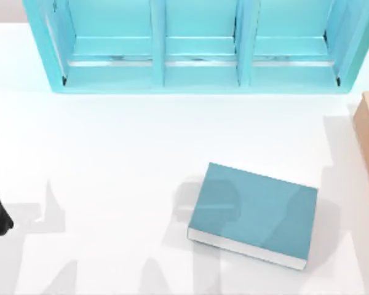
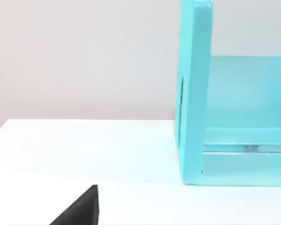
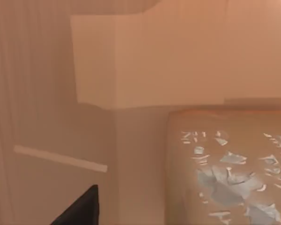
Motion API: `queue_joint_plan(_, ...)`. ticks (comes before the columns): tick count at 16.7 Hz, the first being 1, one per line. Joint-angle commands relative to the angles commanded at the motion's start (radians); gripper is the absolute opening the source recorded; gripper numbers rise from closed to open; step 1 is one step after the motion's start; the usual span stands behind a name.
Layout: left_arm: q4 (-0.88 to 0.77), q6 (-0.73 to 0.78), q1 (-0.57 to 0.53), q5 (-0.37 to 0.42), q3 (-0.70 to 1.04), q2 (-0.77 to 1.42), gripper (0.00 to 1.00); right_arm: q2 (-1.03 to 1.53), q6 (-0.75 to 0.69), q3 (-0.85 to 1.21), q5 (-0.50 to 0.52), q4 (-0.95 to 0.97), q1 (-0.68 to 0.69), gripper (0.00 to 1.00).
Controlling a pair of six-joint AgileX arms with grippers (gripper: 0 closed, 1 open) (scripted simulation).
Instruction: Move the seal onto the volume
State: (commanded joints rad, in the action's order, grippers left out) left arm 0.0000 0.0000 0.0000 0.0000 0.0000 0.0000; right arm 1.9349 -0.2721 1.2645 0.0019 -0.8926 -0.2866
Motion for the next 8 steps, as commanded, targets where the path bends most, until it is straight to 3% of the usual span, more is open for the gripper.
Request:
queue_joint_plan(3,0.0,0.0,0.0,0.0,0.0,0.0,1.0,0.0,0.0,0.0,0.0,0.0,0.0,1.0)
queue_joint_plan(8,0.0,0.0,0.0,0.0,0.0,0.0,1.0,0.0,0.0,0.0,0.0,0.0,0.0,0.62)
